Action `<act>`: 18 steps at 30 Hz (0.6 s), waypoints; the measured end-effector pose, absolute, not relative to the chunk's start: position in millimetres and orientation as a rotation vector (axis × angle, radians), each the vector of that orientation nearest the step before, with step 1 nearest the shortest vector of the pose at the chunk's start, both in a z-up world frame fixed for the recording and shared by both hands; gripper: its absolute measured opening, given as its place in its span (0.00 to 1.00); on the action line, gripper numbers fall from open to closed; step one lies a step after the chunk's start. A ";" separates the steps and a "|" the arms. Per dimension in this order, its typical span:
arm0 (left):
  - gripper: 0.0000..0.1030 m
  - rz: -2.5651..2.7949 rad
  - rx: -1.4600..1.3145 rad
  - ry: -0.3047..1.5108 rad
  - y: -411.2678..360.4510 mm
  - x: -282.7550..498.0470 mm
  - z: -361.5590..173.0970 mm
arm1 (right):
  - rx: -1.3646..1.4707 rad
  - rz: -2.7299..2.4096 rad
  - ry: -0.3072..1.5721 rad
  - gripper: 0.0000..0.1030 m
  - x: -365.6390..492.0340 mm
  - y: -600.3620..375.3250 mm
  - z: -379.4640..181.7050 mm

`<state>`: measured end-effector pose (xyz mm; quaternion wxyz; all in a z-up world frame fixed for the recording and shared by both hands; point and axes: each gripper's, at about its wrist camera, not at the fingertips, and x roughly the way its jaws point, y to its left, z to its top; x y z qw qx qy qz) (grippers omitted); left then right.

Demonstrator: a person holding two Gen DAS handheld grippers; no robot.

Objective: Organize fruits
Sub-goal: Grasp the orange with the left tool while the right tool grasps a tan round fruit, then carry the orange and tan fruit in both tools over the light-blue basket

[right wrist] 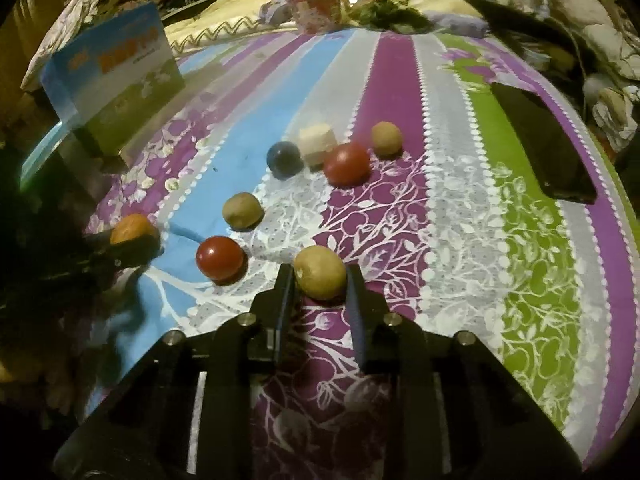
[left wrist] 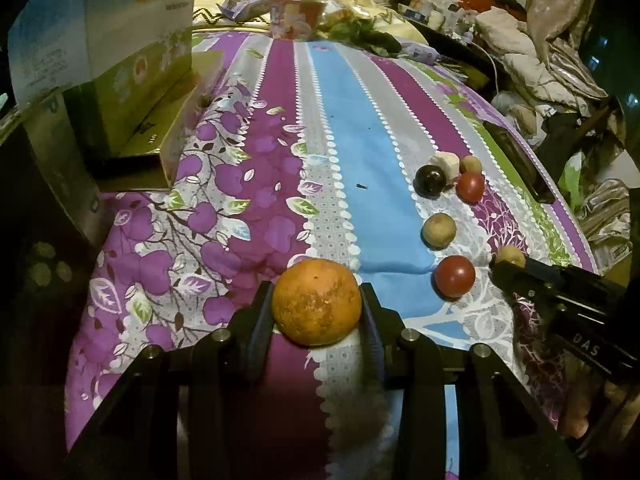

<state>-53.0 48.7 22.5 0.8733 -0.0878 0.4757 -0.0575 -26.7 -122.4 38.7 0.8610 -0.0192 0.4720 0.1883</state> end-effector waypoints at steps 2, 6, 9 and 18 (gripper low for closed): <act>0.41 -0.111 -0.179 0.986 48.6 -54.4 29.2 | -0.036 0.379 0.974 0.25 -28.8 -123.2 49.4; 0.41 -0.082 -0.157 0.943 52.0 -59.6 59.9 | -0.036 0.329 0.947 0.25 -26.9 -121.3 78.1; 0.41 -0.055 -0.144 0.894 59.0 -66.0 89.1 | -0.034 0.309 0.917 0.25 -24.8 -116.4 100.2; 0.41 0.058 -0.186 0.792 112.0 -81.1 164.3 | -0.027 0.347 0.838 0.26 -27.6 -84.0 152.9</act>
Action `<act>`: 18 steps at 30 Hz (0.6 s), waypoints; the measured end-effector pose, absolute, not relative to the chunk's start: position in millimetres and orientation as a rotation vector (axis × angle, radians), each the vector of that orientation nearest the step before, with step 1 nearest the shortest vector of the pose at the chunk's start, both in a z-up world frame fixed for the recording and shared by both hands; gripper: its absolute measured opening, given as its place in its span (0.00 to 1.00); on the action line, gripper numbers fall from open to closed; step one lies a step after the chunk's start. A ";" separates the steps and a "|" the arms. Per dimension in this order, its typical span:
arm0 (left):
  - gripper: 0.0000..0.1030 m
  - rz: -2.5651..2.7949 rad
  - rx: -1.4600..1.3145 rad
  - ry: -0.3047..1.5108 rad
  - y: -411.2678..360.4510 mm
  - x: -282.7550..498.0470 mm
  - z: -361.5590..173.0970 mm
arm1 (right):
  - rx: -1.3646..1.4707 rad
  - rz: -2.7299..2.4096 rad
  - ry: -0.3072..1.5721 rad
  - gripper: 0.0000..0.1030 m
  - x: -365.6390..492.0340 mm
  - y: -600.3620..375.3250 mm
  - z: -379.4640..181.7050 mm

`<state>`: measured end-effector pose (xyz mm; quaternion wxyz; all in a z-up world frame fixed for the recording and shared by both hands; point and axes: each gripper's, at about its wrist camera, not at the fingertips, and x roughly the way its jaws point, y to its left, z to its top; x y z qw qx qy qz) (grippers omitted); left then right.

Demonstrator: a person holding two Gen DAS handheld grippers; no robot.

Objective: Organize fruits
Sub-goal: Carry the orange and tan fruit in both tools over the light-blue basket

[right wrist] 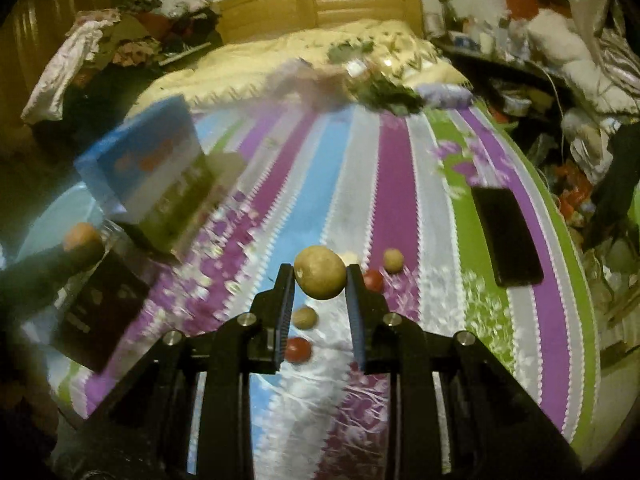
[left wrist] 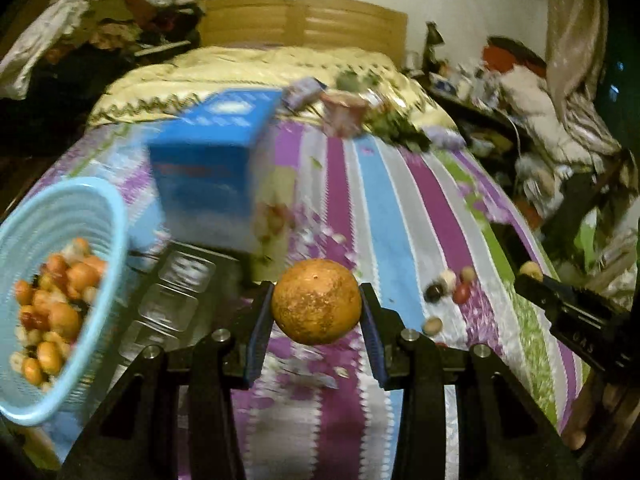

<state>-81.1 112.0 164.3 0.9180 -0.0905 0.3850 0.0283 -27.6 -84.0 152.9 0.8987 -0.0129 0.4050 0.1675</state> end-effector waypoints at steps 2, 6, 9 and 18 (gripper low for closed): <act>0.41 0.082 -0.199 0.780 125.6 -85.5 174.1 | -0.028 0.365 0.826 0.26 -28.1 -74.5 161.4; 0.41 0.135 -0.227 0.754 155.1 -96.8 191.5 | -0.043 0.416 0.793 0.26 -30.4 -45.5 184.0; 0.41 0.178 -0.250 0.735 181.1 -106.7 202.9 | -0.061 0.460 0.776 0.26 -32.4 -19.3 197.7; 0.41 0.338 -0.320 0.715 273.0 -139.0 218.7 | -0.114 0.603 0.729 0.26 -40.6 64.4 227.2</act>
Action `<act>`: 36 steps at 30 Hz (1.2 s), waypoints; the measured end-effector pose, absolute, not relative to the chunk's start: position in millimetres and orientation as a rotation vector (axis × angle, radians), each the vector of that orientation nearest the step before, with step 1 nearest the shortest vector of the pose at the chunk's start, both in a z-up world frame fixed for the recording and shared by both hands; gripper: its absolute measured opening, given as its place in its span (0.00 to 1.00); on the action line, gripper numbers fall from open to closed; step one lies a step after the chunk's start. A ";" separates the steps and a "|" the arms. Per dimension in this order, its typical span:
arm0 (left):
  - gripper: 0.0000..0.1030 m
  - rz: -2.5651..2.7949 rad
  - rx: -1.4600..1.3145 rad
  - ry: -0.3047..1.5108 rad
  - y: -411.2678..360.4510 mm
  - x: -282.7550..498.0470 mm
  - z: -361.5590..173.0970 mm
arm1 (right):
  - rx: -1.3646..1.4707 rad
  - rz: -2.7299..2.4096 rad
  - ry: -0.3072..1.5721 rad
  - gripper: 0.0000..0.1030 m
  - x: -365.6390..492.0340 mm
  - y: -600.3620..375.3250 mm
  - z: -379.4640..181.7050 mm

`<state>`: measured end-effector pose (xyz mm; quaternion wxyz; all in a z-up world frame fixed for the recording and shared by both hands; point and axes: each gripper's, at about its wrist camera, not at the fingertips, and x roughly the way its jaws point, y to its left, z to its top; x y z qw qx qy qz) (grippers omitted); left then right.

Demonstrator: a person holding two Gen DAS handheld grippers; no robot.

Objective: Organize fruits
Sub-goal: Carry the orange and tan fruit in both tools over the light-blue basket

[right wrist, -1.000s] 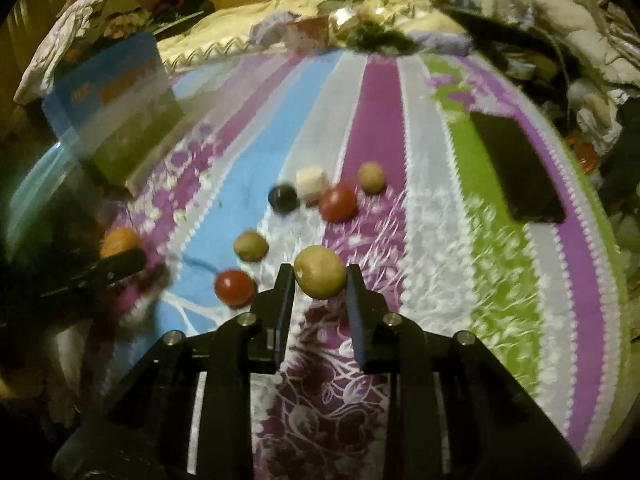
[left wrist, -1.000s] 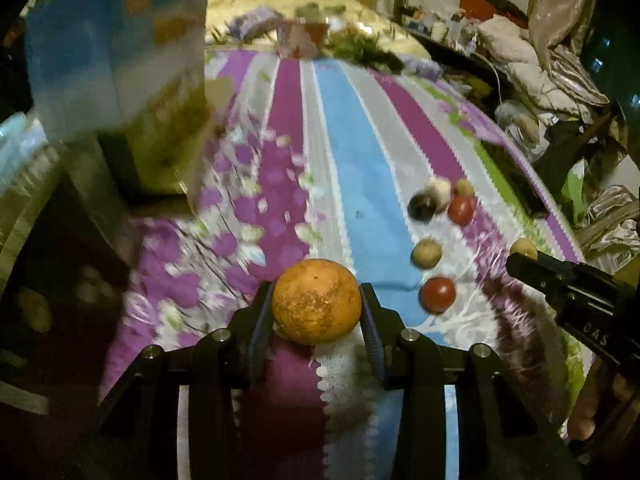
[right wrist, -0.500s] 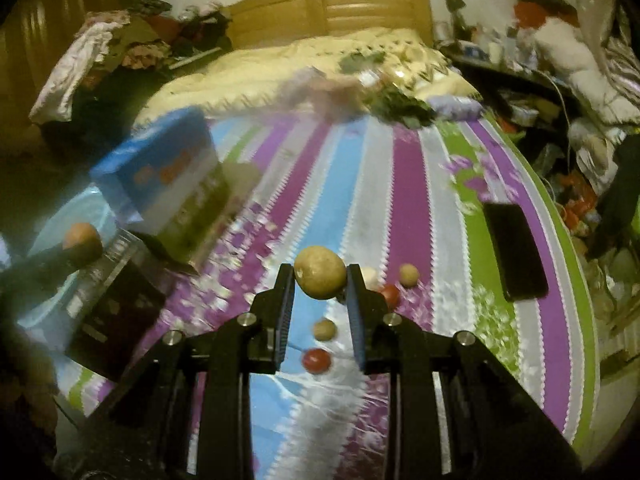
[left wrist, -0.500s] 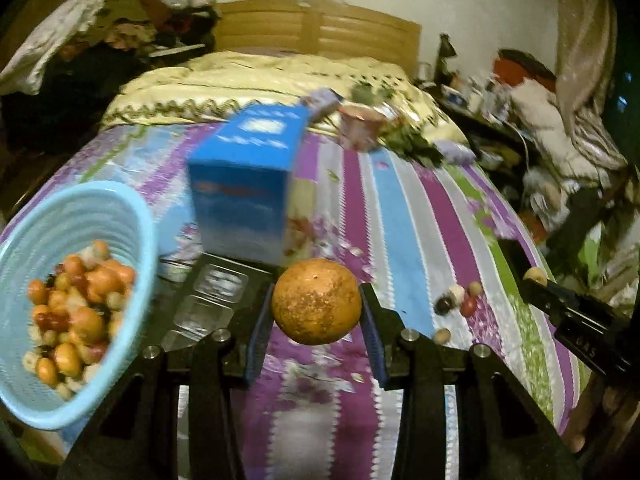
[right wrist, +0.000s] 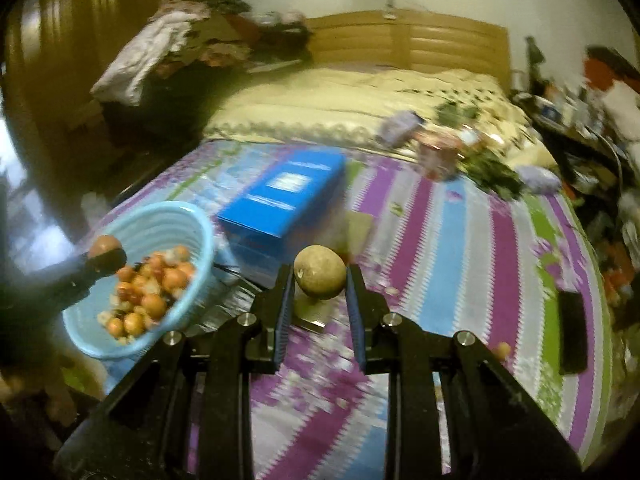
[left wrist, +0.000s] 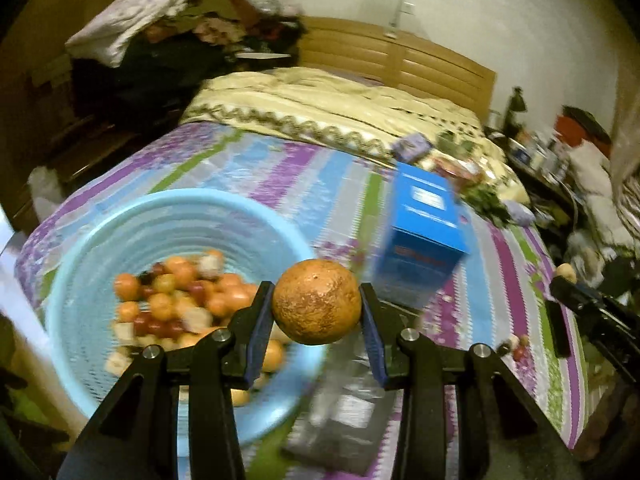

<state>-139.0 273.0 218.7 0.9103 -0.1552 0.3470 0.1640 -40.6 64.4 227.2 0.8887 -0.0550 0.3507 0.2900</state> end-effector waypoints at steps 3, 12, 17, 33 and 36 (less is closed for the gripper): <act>0.41 0.388 -0.346 0.710 301.0 -154.5 219.4 | -0.139 0.657 0.718 0.26 -46.5 95.2 234.5; 0.41 0.494 -0.418 0.725 375.6 -189.5 214.0 | -0.204 0.801 0.728 0.26 -62.8 175.2 245.2; 0.41 0.502 -0.456 0.771 403.1 -191.0 203.5 | -0.230 0.874 0.798 0.26 -62.3 208.1 239.0; 0.41 0.469 -0.476 0.951 443.0 -180.6 169.7 | -0.326 0.962 1.065 0.26 -52.7 262.4 192.1; 0.41 0.465 -0.483 0.968 445.9 -179.7 165.5 | -0.331 0.958 1.084 0.26 -52.4 262.3 186.5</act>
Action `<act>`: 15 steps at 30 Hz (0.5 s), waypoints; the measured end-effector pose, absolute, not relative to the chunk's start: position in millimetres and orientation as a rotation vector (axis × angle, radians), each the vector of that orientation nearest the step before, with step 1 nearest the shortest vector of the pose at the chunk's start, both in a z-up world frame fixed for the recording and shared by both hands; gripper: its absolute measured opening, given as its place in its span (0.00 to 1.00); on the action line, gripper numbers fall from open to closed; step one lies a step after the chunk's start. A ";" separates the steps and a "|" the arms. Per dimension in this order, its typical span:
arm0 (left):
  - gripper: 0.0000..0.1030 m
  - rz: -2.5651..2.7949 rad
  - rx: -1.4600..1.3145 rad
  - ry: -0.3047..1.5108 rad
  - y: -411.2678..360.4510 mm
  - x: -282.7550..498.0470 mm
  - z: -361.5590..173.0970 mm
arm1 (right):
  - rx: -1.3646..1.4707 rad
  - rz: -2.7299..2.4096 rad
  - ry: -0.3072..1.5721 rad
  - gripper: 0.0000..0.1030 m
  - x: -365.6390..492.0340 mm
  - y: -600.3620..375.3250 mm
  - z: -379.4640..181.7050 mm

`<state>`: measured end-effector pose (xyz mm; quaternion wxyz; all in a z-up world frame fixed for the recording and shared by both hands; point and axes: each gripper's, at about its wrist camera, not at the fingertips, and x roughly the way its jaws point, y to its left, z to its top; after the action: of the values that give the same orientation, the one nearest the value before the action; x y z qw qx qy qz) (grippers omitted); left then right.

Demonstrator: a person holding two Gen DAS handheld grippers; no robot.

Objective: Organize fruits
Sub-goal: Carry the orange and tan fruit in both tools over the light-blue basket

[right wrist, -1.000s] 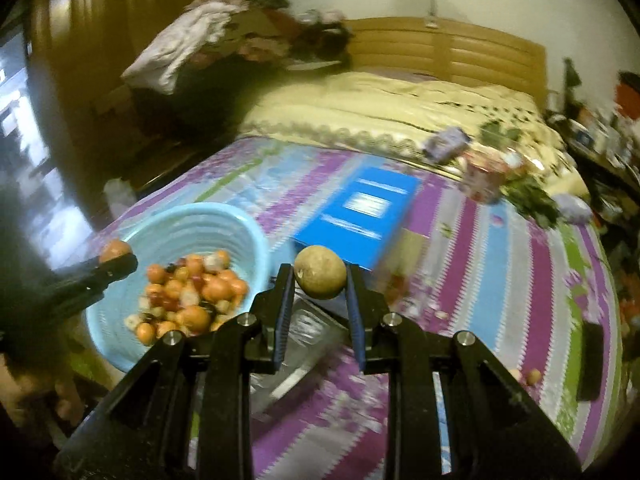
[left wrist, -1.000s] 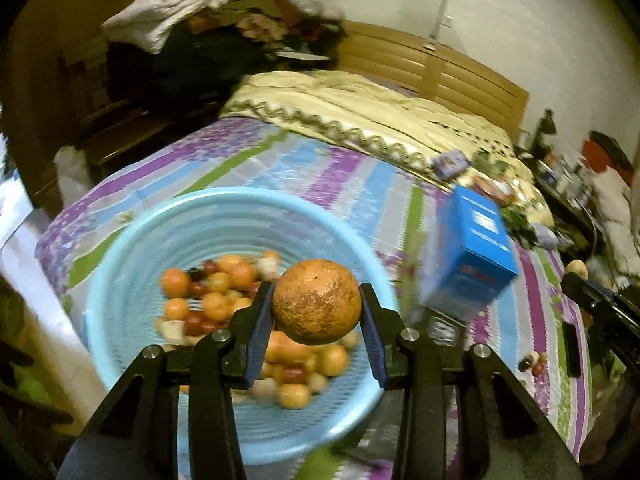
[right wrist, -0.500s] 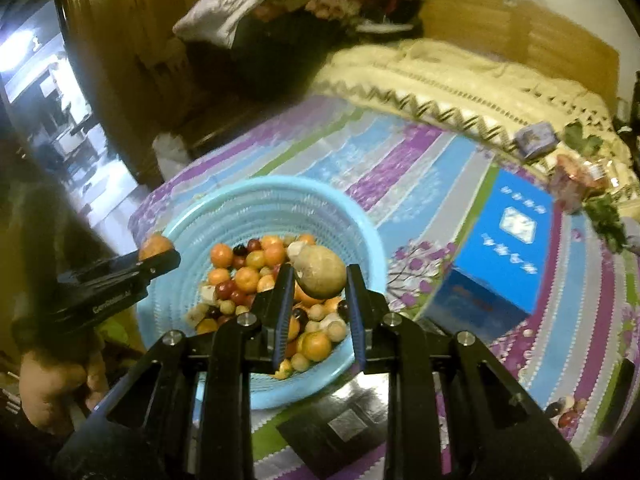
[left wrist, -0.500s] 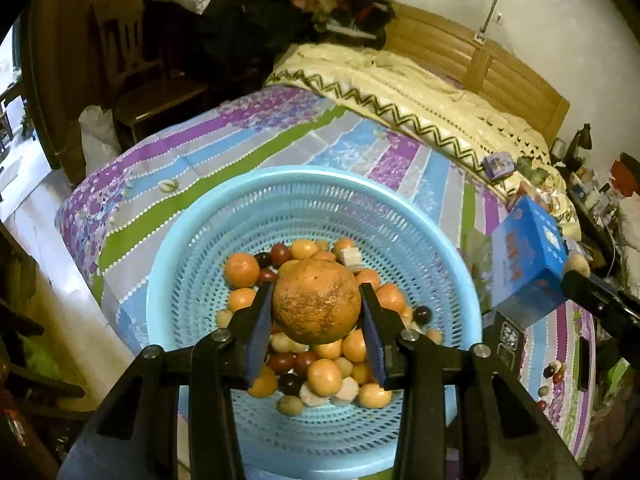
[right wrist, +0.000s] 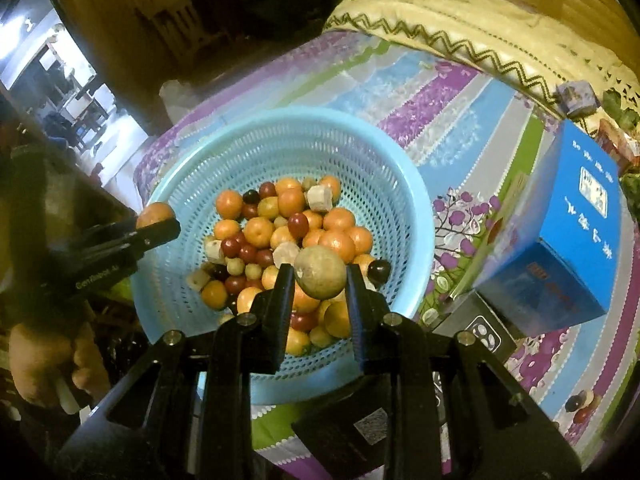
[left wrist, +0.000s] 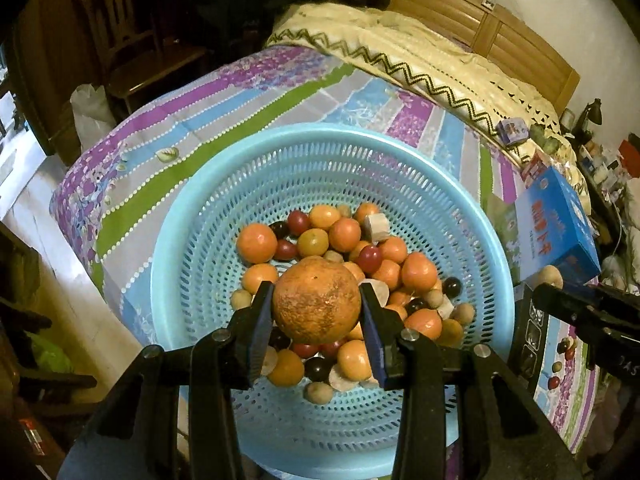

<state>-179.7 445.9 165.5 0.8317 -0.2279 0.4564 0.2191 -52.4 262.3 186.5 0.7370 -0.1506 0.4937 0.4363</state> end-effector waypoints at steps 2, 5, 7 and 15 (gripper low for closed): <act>0.41 0.461 -0.485 0.974 446.5 -179.2 163.0 | -0.333 0.955 1.090 0.26 -52.6 262.5 185.0; 0.41 0.458 -0.489 0.984 446.9 -178.4 159.5 | -0.336 0.953 1.094 0.26 -51.7 263.6 184.0; 0.41 0.459 -0.484 0.989 445.9 -178.1 157.9 | -0.337 0.951 1.093 0.26 -51.8 263.8 183.3; 0.41 0.458 -0.494 0.994 448.1 -178.3 154.5 | -0.339 0.953 1.099 0.26 -50.8 267.3 178.7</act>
<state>-178.3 448.1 154.5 0.8252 -0.2322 0.4677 0.2153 -50.8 267.3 178.7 0.7337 -0.1544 0.4999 0.4336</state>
